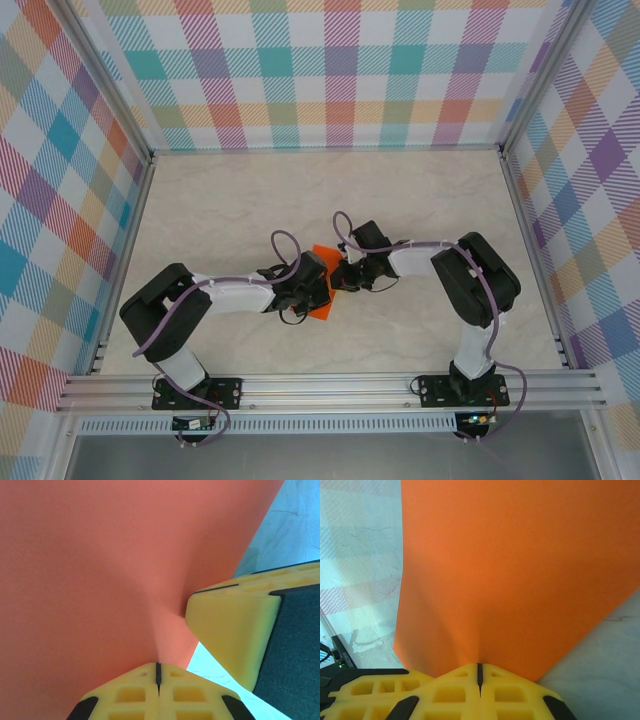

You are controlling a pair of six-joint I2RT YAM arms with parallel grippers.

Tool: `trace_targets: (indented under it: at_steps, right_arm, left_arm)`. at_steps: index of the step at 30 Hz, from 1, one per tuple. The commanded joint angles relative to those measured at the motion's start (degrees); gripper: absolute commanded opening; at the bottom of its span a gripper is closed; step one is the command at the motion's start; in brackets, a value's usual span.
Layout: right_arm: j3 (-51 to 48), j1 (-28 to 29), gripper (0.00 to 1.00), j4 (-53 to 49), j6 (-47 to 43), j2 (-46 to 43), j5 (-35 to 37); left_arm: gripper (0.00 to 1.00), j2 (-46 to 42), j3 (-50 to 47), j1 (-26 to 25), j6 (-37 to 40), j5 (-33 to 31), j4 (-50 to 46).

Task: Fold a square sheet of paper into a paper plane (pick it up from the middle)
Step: First fold in half a square sheet of paper at the center of the table.

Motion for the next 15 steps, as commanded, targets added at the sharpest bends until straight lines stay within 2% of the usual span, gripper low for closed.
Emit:
trace_targets:
  at_steps: [1, 8, 15]
  right_arm:
    - [1.7, -1.0, 0.05, -1.3, -2.5, 1.7, 4.3]
    - [5.1, -4.1, 0.04, -1.9, -4.6, 3.9, 5.9]
    - [10.0, -9.0, 0.04, -0.5, -6.3, 9.2, 4.1]
  left_arm:
    - [0.0, 1.8, 0.1, -1.4, -1.2, -0.8, -9.5]
    - [0.0, 2.0, -2.5, -1.6, -2.8, -0.2, -11.0]
    - [0.0, 2.0, -3.4, -1.7, -3.1, 0.5, -10.2]
